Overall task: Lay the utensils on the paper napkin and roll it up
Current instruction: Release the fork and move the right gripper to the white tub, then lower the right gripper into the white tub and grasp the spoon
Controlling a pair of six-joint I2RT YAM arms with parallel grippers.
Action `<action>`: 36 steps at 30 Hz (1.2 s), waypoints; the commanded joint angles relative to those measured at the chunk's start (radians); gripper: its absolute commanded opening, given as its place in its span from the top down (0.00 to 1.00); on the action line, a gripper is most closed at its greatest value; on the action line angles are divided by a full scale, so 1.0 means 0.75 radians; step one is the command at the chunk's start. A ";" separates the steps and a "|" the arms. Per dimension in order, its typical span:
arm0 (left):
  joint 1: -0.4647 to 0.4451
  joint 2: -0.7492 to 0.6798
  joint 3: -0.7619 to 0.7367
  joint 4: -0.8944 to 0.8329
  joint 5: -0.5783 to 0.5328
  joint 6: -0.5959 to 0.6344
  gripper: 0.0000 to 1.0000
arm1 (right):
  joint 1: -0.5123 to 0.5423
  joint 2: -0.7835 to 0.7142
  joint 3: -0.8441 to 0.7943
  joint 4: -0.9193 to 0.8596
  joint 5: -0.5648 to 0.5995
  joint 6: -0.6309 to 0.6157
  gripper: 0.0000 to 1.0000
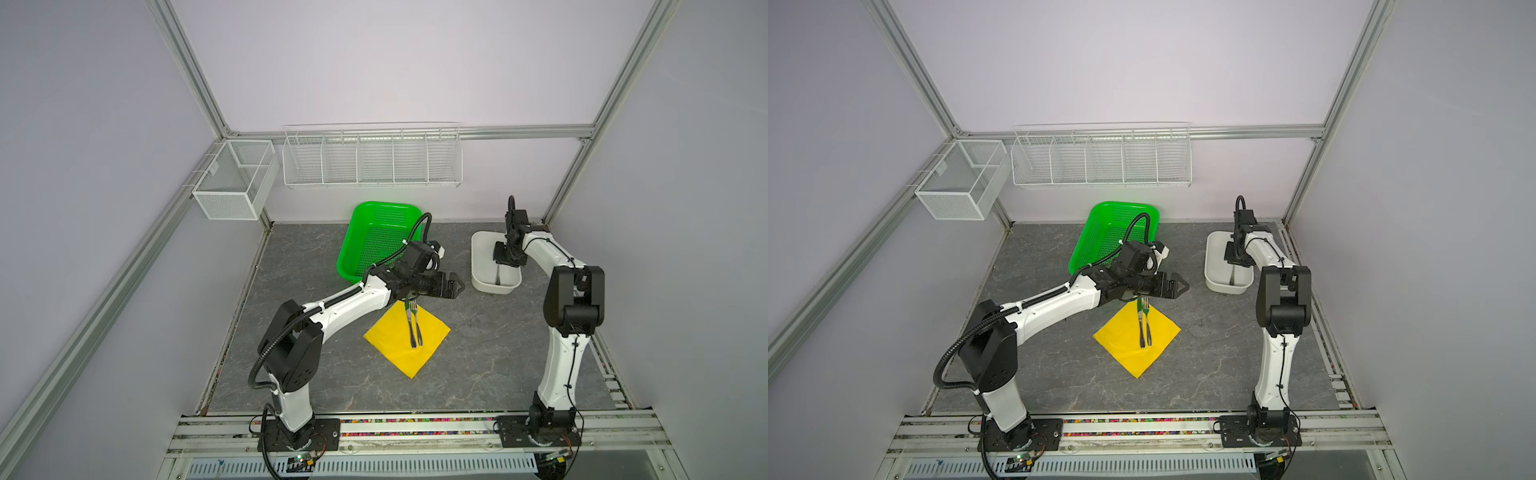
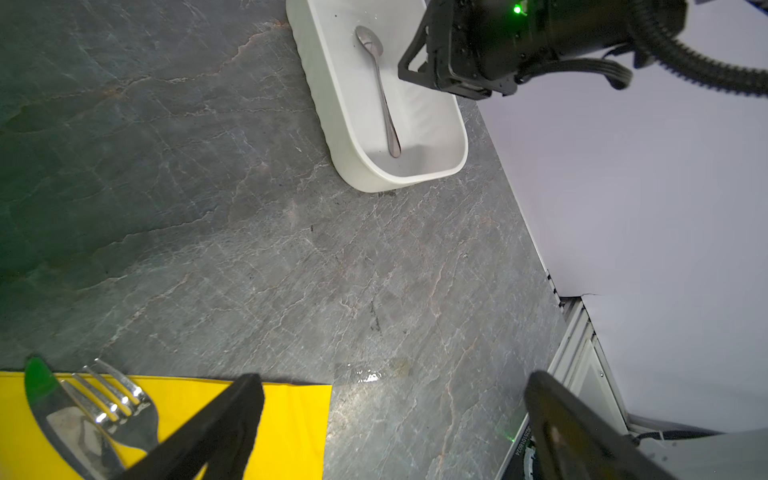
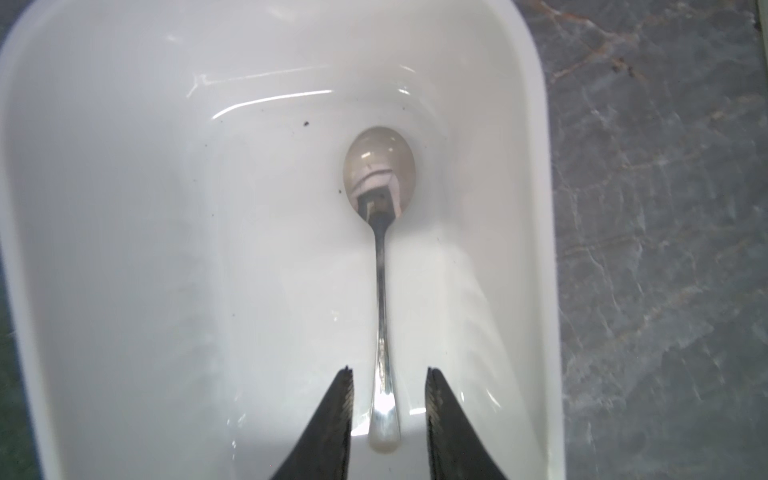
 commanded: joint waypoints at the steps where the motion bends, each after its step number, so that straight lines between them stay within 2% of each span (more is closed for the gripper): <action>1: -0.007 0.011 0.036 -0.046 0.015 0.023 0.01 | -0.008 0.075 0.100 -0.084 -0.018 -0.055 0.67; 16: -0.006 -0.003 0.012 -0.017 0.017 0.002 0.01 | -0.024 0.381 0.460 -0.241 -0.043 -0.100 0.71; 21: -0.005 0.026 0.070 -0.011 0.032 0.004 0.01 | -0.024 0.433 0.480 -0.291 -0.025 -0.118 0.75; 29: -0.001 0.034 0.117 -0.036 0.035 0.014 0.01 | -0.024 0.434 0.449 -0.300 -0.007 -0.142 0.86; 34: 0.005 0.004 0.081 -0.020 0.019 0.008 0.01 | -0.024 0.349 0.449 -0.270 -0.044 -0.134 0.93; 36: 0.011 -0.011 0.061 -0.008 0.017 -0.004 0.01 | -0.024 0.296 0.441 -0.250 -0.068 -0.125 0.93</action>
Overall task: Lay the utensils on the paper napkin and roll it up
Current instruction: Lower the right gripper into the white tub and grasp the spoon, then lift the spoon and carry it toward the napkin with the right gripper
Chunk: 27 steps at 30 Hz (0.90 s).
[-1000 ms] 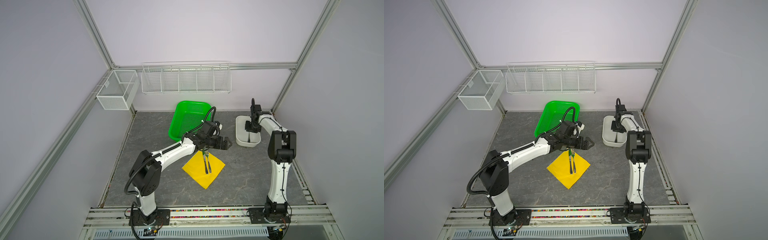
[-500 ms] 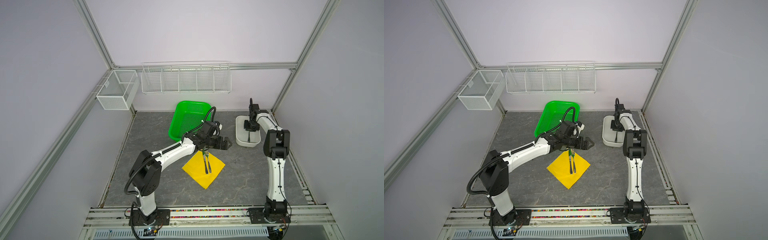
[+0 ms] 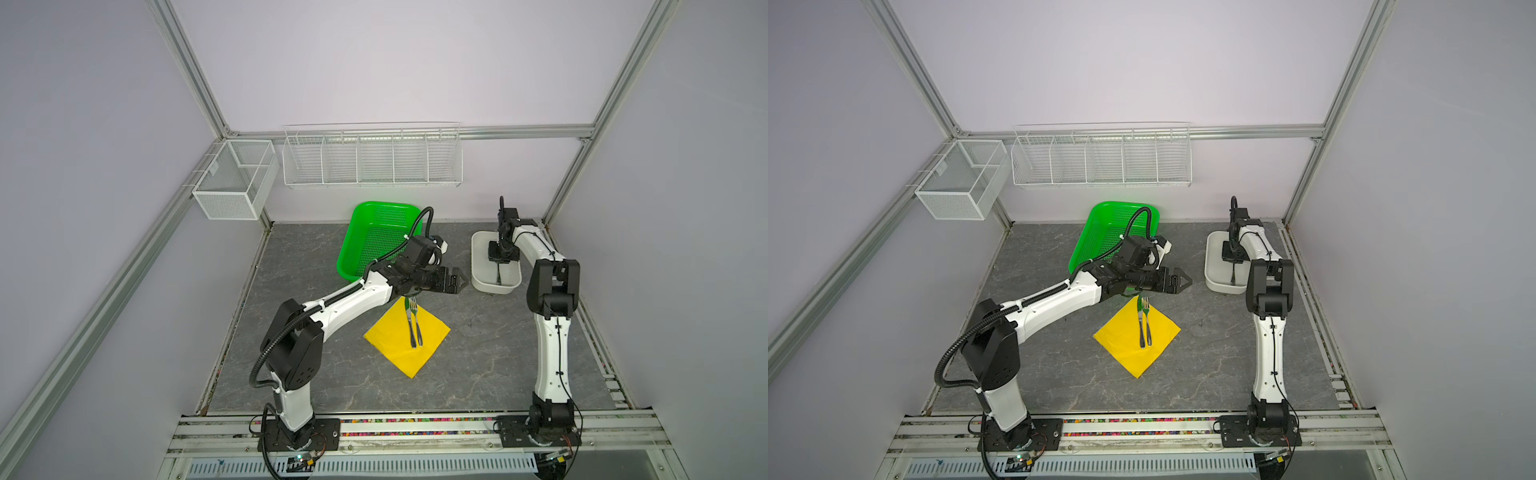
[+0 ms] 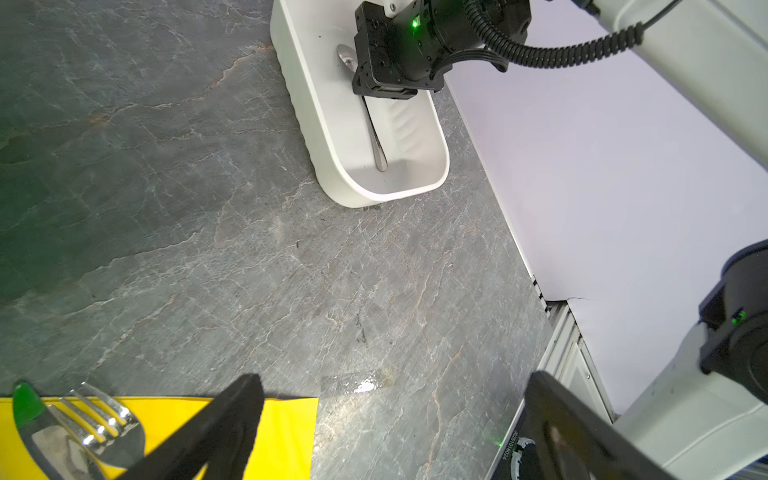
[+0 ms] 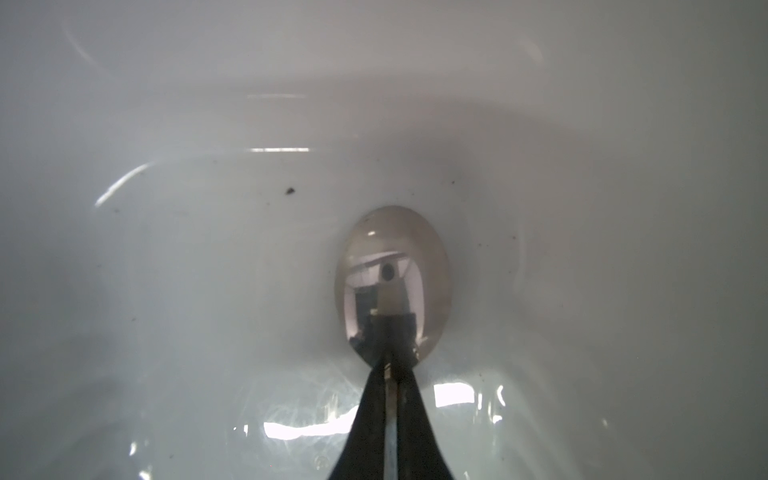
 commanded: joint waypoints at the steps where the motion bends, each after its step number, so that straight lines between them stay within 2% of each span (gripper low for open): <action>1: 0.011 -0.039 -0.035 0.019 0.002 -0.005 0.01 | -0.006 -0.103 -0.034 -0.019 -0.053 0.002 0.93; 10: 0.031 -0.109 -0.129 0.062 -0.012 -0.023 0.01 | -0.007 -0.354 -0.239 0.131 -0.222 0.065 0.93; 22: 0.062 -0.169 -0.214 0.136 0.029 -0.048 0.00 | -0.004 -0.757 -0.630 0.452 -0.681 0.252 0.93; 27: 0.062 -0.160 -0.227 0.214 0.109 -0.071 0.05 | 0.027 -0.923 -0.811 0.567 -0.845 0.349 0.93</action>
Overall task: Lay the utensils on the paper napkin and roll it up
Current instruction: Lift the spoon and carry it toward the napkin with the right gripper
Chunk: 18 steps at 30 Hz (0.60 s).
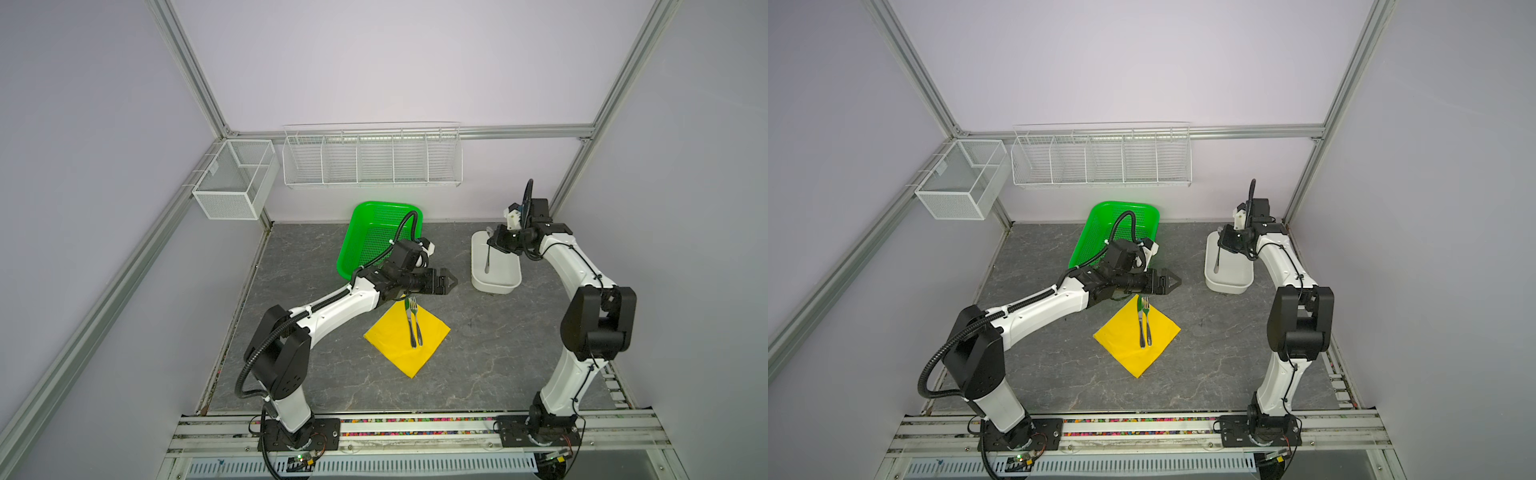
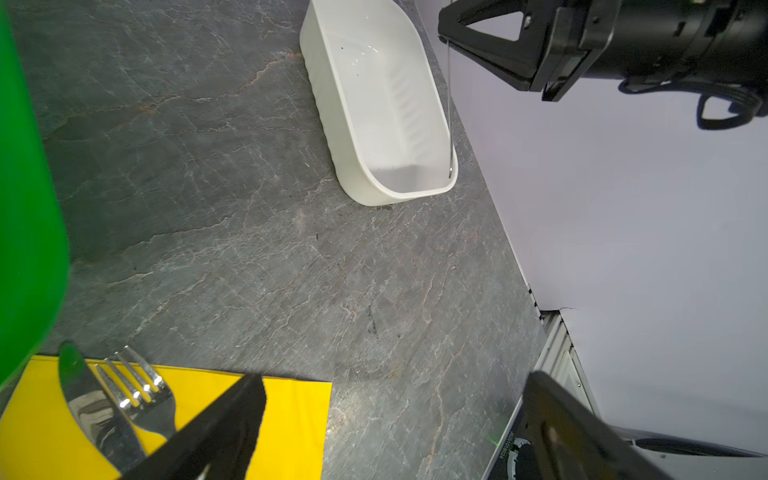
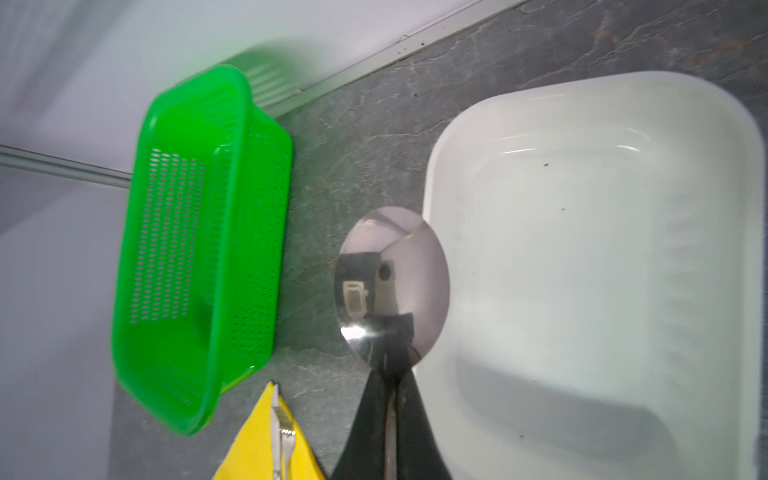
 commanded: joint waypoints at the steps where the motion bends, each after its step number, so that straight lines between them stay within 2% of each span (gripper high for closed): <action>1: 0.004 -0.024 -0.012 0.087 0.084 -0.020 0.06 | 0.038 -0.120 -0.100 0.128 -0.180 0.106 0.93; 7: 0.004 -0.008 -0.007 0.175 0.186 -0.038 0.11 | 0.155 -0.255 -0.208 0.177 -0.180 0.201 0.93; 18: 0.004 0.005 -0.005 0.168 0.183 -0.044 0.21 | 0.320 -0.343 -0.304 0.244 -0.168 0.300 0.93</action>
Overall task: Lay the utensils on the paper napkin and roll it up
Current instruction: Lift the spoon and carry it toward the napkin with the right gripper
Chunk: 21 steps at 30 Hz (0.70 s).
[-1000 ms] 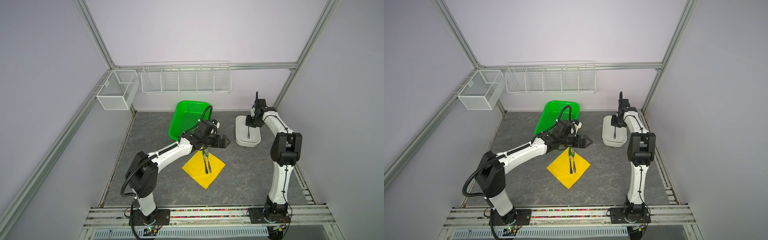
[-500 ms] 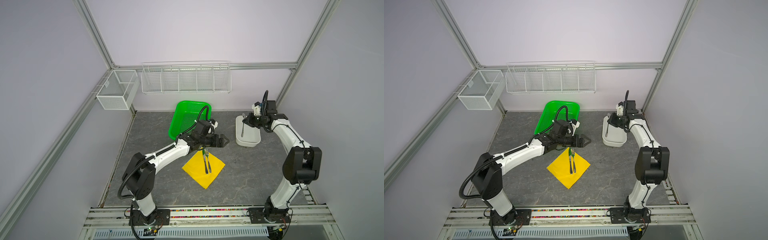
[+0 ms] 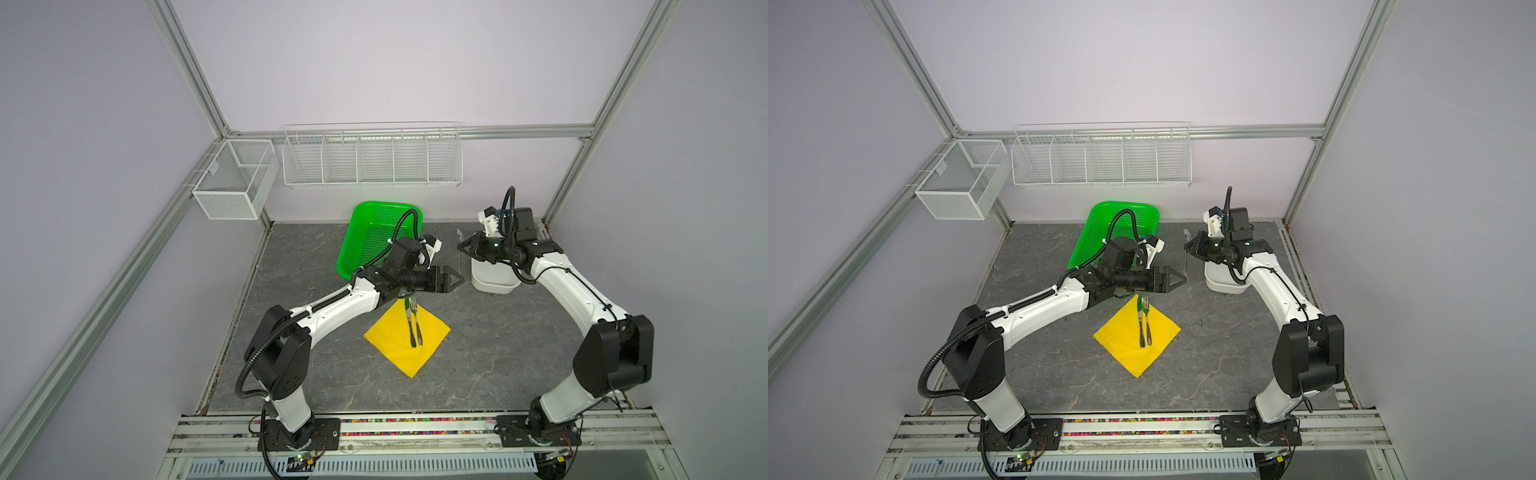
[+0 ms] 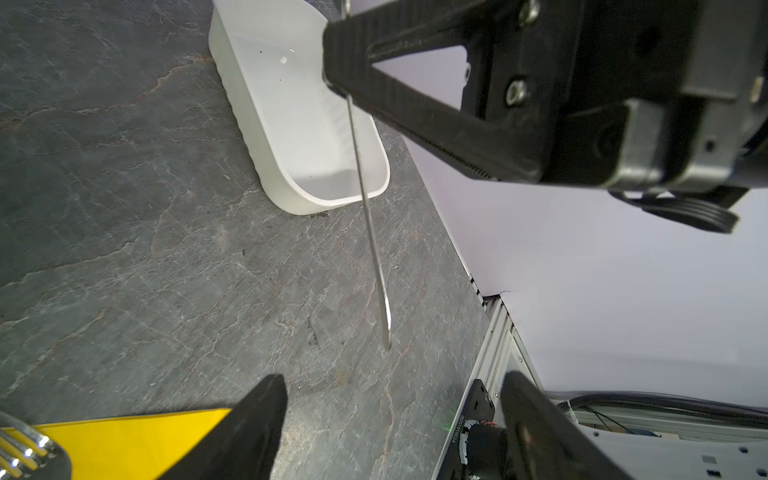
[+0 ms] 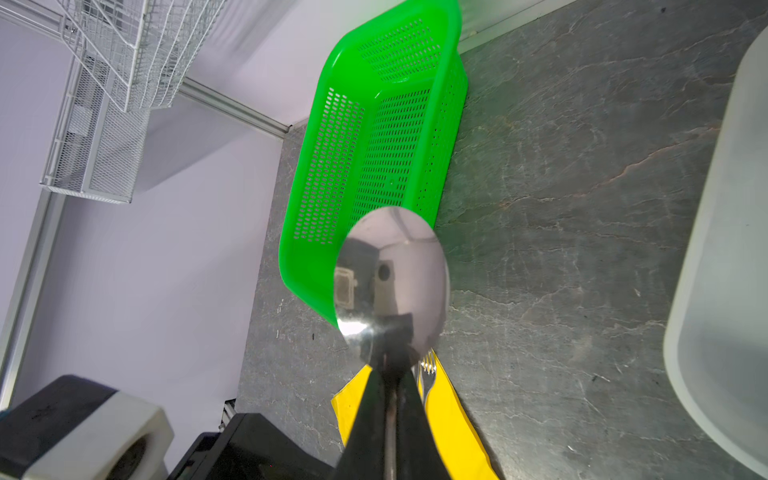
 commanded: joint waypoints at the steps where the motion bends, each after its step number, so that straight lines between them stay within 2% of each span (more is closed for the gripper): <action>1: 0.004 0.008 0.002 0.018 -0.001 -0.002 0.23 | 0.037 -0.052 -0.035 0.039 -0.010 0.055 0.93; 16: 0.004 0.037 0.059 -0.065 -0.065 0.025 0.56 | 0.149 -0.133 -0.107 0.045 0.003 0.099 0.93; 21: 0.004 0.033 0.066 -0.063 -0.064 0.032 0.73 | 0.173 -0.165 -0.143 0.043 0.020 0.106 0.93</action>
